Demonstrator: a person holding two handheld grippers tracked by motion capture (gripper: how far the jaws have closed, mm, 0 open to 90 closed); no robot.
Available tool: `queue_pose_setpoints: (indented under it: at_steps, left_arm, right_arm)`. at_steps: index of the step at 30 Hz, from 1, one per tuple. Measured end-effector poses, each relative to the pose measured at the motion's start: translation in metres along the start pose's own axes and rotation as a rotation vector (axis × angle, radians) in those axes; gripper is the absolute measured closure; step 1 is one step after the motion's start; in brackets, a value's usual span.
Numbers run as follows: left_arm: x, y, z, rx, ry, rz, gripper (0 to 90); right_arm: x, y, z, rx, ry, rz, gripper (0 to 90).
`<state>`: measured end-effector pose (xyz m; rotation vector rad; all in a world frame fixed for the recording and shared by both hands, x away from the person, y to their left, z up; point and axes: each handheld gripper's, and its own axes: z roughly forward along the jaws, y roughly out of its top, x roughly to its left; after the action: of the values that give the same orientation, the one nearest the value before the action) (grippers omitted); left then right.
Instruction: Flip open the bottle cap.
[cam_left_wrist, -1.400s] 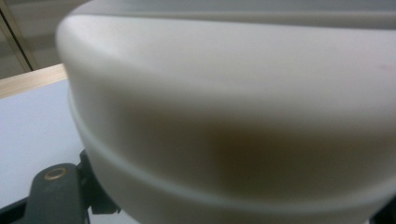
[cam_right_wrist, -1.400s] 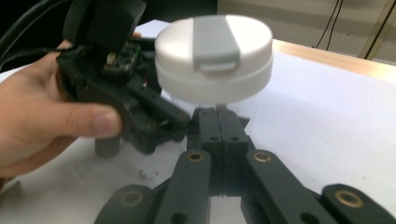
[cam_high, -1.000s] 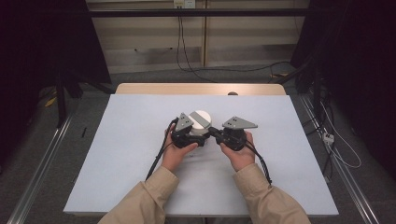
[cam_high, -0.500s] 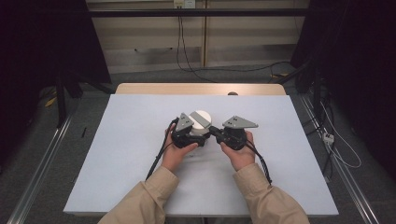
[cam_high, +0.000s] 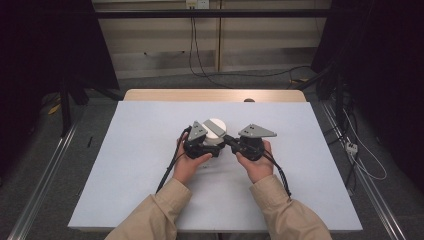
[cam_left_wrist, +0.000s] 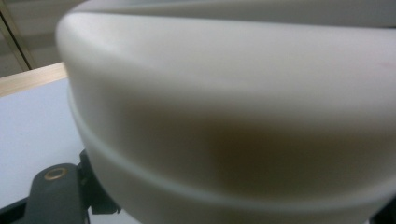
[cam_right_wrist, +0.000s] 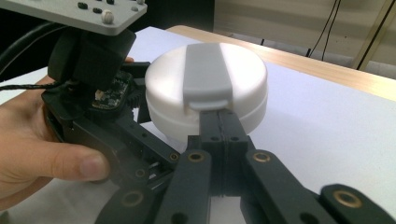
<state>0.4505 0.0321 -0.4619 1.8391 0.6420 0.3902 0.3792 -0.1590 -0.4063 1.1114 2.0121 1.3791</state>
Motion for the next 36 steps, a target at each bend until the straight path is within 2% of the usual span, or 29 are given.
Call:
queue_pose_setpoints:
  at_steps: [5,15,29,36]
  left_arm:
    - [0.0,0.0,0.0,0.0,0.0,0.0,18.5]
    - [0.0,0.0,0.0,0.004,0.0,0.004,18.6]
    - [0.0,0.0,0.0,0.001,0.0,0.0,18.6]
    - [0.0,0.0,0.0,0.001,0.0,0.0,18.6]
  right_arm:
    - [0.0,0.002,-0.001,-0.015,0.003,0.012,90.0]
    - [0.002,0.015,0.0,-0.037,0.014,0.001,90.0]
    - [0.003,0.031,0.006,-0.049,0.01,-0.034,90.0]
    - [0.003,0.035,0.01,-0.054,0.005,-0.036,90.0]
